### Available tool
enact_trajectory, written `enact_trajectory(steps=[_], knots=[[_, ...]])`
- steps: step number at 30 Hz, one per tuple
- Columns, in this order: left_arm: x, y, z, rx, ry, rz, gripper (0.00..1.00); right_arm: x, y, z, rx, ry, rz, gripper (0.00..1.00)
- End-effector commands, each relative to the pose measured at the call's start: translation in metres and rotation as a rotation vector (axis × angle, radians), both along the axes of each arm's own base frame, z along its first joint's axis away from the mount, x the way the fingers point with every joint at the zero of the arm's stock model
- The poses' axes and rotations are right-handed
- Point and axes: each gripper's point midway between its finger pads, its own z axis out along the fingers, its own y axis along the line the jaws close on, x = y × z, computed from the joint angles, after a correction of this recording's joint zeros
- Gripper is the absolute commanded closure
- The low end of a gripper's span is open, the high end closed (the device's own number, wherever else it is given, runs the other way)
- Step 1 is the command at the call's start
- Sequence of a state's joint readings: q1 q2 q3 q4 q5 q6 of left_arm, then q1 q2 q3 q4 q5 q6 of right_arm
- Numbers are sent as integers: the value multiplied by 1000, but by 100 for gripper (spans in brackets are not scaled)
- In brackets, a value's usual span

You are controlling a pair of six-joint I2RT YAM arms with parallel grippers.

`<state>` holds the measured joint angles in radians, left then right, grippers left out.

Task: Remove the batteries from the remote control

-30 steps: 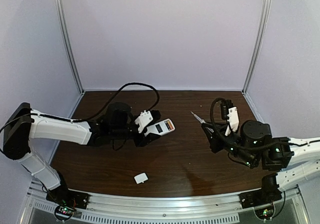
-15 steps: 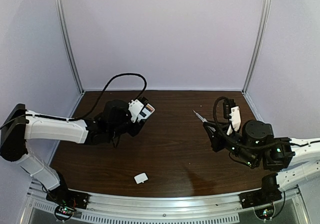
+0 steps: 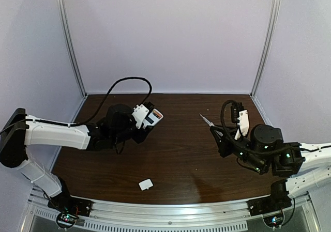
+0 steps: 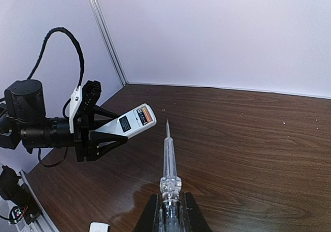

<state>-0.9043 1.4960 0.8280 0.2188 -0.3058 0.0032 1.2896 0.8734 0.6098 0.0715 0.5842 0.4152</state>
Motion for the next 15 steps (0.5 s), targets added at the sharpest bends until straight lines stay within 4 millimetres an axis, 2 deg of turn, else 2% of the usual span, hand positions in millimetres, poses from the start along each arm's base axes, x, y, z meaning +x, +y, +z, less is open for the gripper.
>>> enact_trajectory(steps=[1, 7, 11, 15], knots=[[-1, 2, 5, -40, -23, 13, 100, 3, -5, -6, -9, -1, -24, 100], [4, 1, -11, 5, 27, 39, 100, 4, -3, -8, -15, 0, -23, 100], [-1, 9, -15, -1, 48, 59, 100, 5, 1, -11, -24, 1, -23, 100], [-15, 6, -17, 4, 39, 44, 100, 5, 8, -14, -32, 8, -10, 100]])
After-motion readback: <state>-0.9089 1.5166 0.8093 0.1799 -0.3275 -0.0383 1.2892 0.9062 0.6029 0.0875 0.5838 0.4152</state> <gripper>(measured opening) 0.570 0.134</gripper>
